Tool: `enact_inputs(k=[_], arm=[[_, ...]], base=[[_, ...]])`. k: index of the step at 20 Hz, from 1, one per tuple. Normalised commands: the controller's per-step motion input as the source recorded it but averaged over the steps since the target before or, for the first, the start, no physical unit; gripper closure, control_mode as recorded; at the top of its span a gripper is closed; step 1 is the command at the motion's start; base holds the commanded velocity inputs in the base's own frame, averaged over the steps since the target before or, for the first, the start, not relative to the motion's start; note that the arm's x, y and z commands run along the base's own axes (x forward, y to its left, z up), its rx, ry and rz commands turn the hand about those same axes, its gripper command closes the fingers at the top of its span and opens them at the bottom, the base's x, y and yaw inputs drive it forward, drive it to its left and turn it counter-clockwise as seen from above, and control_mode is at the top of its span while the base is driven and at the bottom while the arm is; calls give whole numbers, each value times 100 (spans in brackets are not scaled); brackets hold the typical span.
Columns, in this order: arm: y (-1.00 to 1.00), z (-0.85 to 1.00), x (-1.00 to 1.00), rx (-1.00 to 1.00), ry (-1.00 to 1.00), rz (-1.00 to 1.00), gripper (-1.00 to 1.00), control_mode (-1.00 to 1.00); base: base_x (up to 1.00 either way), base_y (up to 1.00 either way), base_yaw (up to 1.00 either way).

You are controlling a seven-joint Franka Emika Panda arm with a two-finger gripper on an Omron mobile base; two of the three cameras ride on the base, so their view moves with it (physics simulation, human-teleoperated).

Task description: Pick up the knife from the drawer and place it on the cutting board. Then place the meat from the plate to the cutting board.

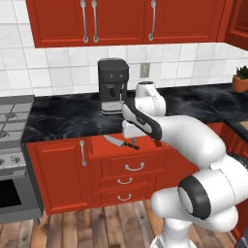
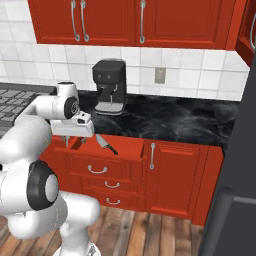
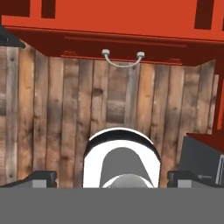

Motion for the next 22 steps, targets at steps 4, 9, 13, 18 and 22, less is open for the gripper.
enact_inputs(k=[4, 9, 13, 18, 22], arm=[[0, -46, 49, 0, -1, 0, -100, -100], [0, -46, 48, 1, -2, 0, -100, -100], [0, -44, 52, 2, -1, 0, -100, -100], [0, -36, 54, 0, 0, 0, -100, -100], [0, -36, 48, 0, -2, 0, -100, -100]], base=[[0, 0, 0], [0, 0, 0], [0, 0, 0], [0, 0, 0], [0, 0, 0]])
